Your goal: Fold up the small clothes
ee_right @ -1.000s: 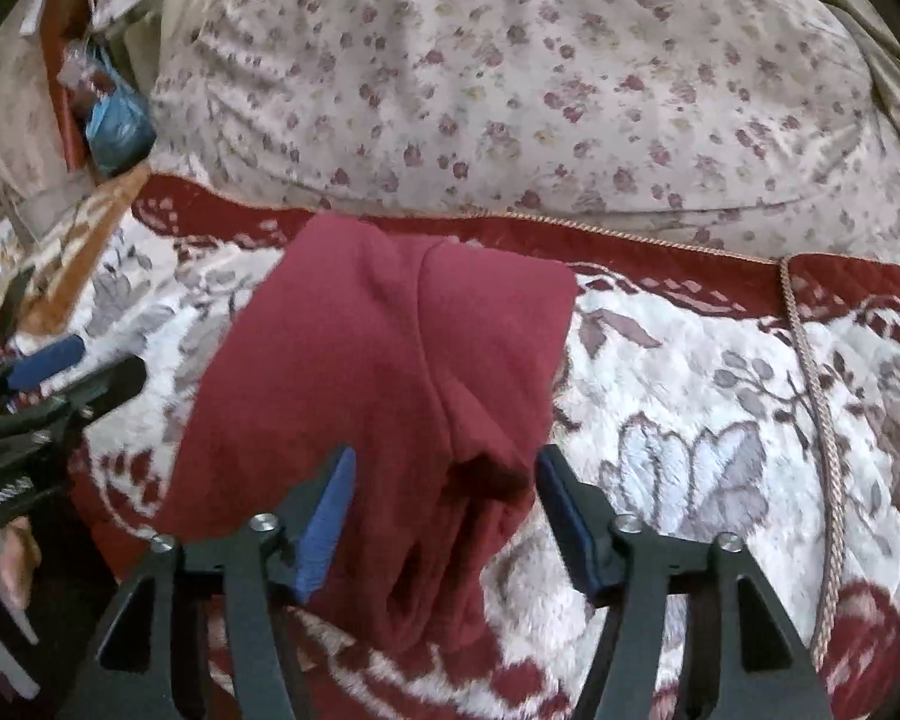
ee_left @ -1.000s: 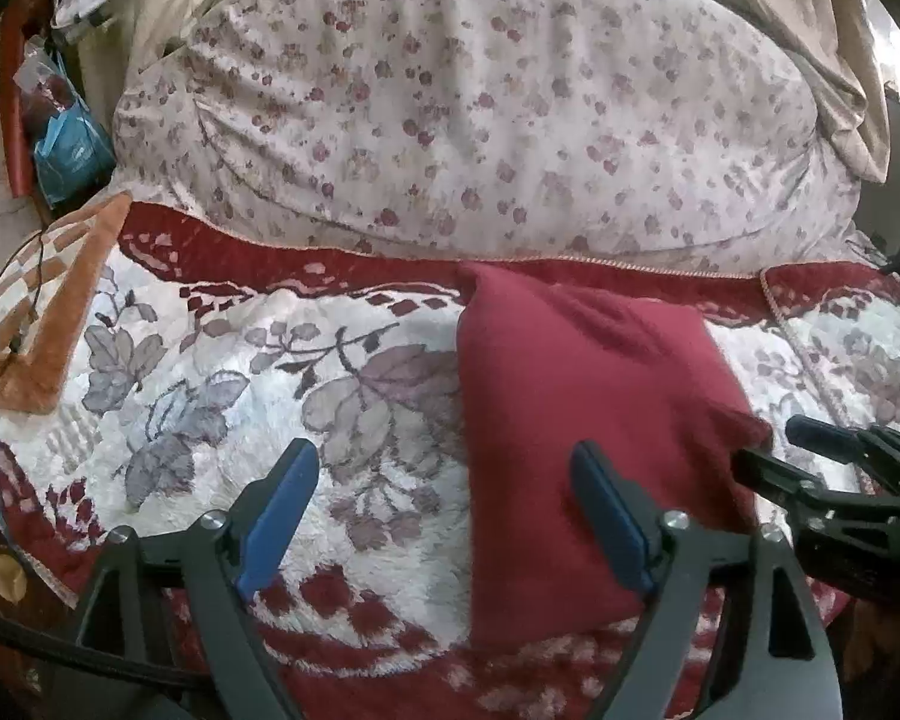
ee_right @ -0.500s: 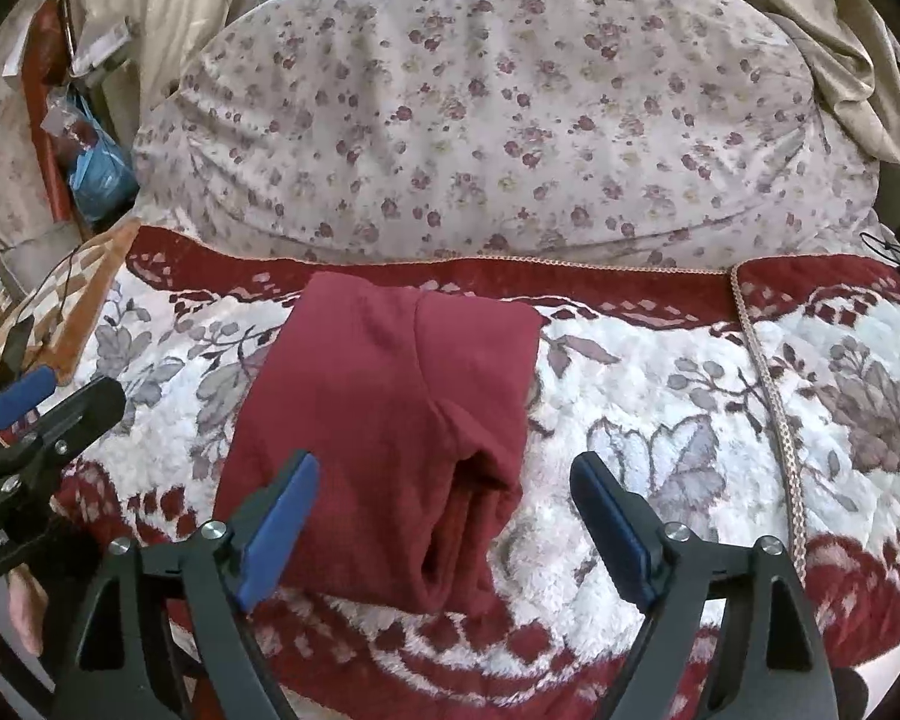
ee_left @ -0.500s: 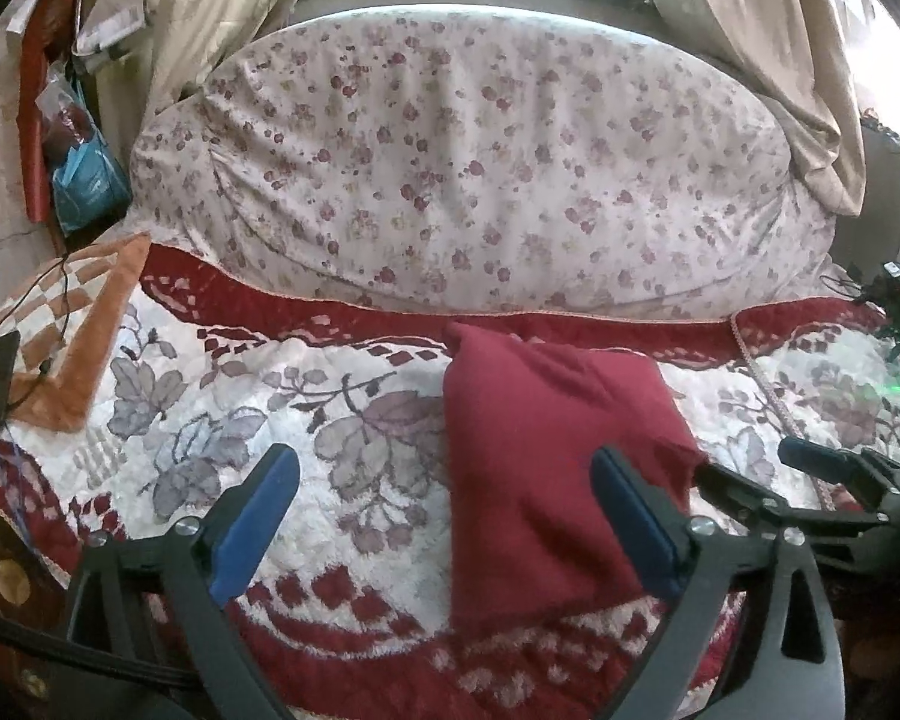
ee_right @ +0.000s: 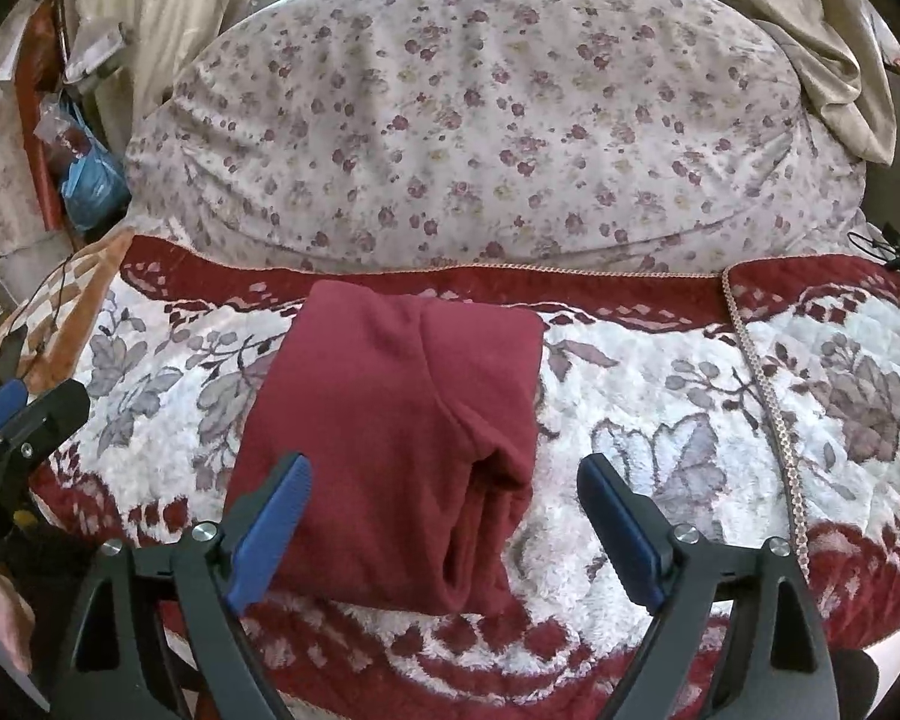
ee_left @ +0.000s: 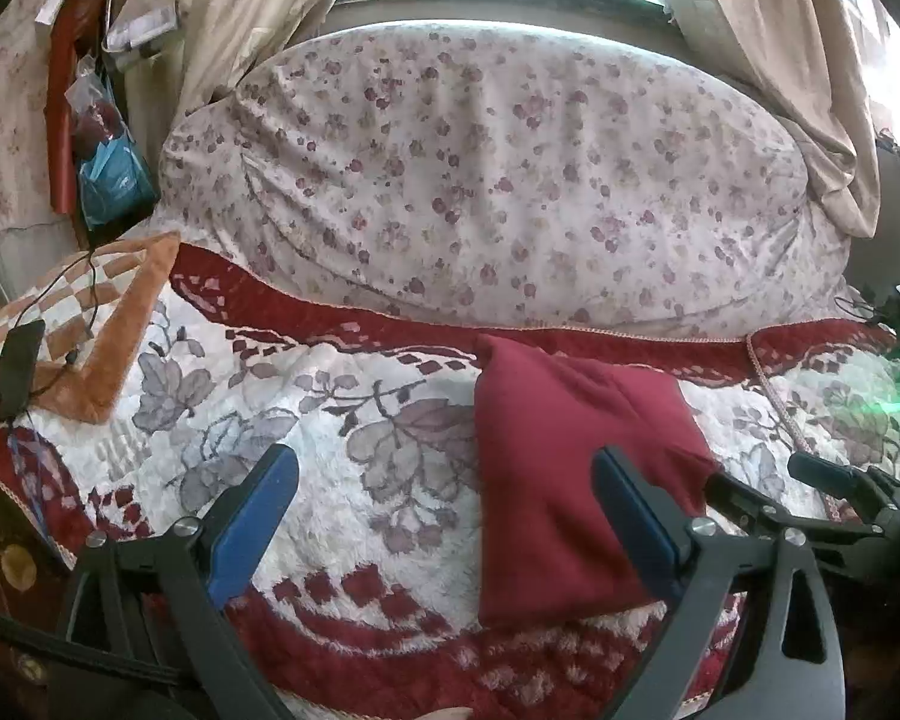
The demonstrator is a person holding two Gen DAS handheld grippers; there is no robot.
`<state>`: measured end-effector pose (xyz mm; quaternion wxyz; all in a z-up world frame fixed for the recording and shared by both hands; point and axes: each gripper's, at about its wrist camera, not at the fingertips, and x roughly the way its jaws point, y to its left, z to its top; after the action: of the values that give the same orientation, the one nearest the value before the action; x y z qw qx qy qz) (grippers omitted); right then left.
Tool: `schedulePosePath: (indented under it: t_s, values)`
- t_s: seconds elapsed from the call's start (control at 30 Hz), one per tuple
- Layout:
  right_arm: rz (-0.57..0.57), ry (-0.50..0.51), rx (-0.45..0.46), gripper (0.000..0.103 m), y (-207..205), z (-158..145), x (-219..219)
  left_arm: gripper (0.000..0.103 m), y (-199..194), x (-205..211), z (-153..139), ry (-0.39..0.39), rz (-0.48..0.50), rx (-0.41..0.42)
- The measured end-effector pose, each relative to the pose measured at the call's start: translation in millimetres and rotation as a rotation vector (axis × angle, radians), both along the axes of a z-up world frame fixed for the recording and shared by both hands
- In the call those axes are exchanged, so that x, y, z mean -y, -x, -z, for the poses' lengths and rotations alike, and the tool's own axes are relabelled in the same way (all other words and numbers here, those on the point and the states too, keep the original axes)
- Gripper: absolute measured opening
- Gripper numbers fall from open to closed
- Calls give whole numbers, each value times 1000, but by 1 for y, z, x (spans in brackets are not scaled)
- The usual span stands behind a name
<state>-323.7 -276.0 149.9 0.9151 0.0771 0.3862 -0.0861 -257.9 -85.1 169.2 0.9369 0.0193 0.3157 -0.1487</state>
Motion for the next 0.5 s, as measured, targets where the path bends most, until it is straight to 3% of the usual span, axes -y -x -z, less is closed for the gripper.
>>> schedulePosePath:
  t_s: [0.5]
  values:
    - [13,-3,25,94,3,2,-4,97,-1,3,4,-6,-5,2]
